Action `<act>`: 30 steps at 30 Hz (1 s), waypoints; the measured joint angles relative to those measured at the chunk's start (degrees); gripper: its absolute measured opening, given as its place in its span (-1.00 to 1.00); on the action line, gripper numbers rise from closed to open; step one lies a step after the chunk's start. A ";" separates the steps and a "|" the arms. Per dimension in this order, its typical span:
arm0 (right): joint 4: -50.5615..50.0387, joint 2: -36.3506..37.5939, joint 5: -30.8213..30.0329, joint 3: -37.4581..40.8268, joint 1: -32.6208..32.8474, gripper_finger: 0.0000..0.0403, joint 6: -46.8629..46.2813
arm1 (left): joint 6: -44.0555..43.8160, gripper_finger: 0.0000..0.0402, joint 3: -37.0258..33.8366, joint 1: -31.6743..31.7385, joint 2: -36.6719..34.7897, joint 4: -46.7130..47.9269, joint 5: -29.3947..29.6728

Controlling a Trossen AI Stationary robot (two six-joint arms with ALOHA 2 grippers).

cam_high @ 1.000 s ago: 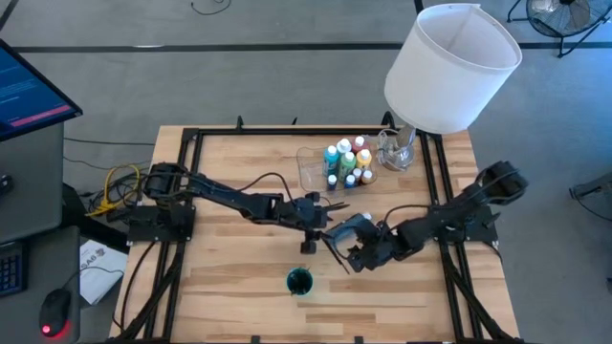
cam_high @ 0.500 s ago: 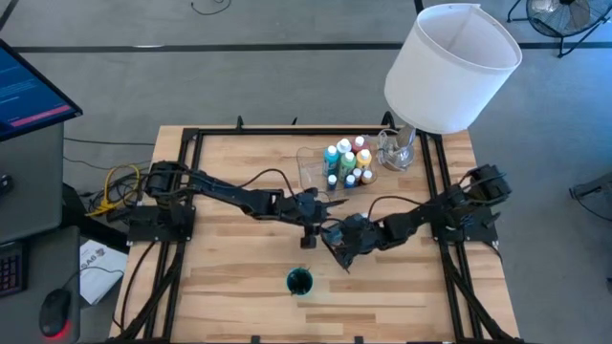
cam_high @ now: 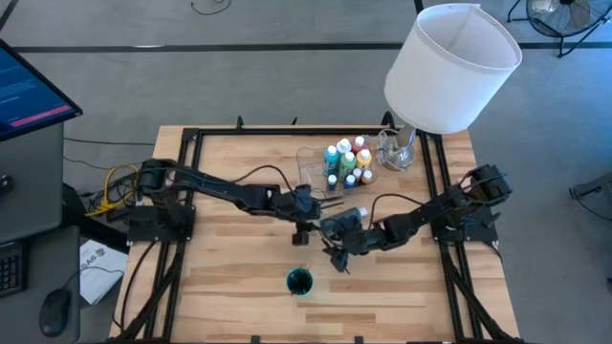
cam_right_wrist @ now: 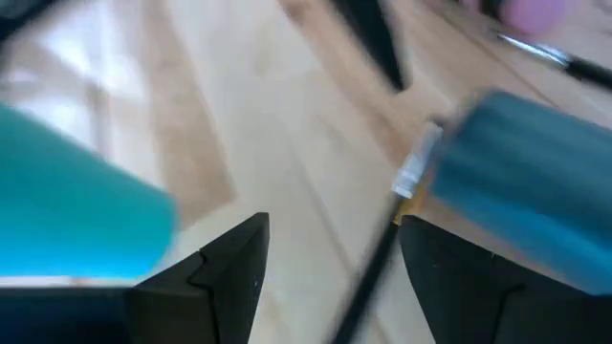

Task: Pick & Place Paint Supplies
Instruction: Put the big black paint bottle into the transparent bin

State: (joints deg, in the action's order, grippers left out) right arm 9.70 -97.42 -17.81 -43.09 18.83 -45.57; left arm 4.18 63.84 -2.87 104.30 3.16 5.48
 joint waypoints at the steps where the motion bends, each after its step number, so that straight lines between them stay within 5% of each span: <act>1: 1.43 0.04 -0.06 0.00 0.29 0.14 1.09 | 0.23 -0.29 0.02 -0.05 -1.28 1.22 0.00; 7: 6.08 0.78 -0.28 -0.08 0.55 0.14 5.14 | 0.92 -0.29 -4.42 0.27 -10.66 0.70 0.00; 13: -2.18 0.72 3.05 -0.02 -0.18 0.14 -1.54 | -0.50 -0.30 -12.74 1.61 -17.20 -5.98 0.00; 18: -9.84 0.69 2.34 0.00 -0.26 0.14 -6.81 | -1.66 -0.30 -16.17 2.16 -18.22 -9.33 0.02; 30: -7.75 0.69 0.44 0.00 -1.41 0.14 -5.54 | -3.25 -0.31 -16.70 4.03 -15.19 -19.03 -4.40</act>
State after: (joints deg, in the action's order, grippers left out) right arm 1.95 -96.73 -17.37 -43.09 17.42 -51.11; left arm 0.93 47.13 1.16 89.11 -15.87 1.08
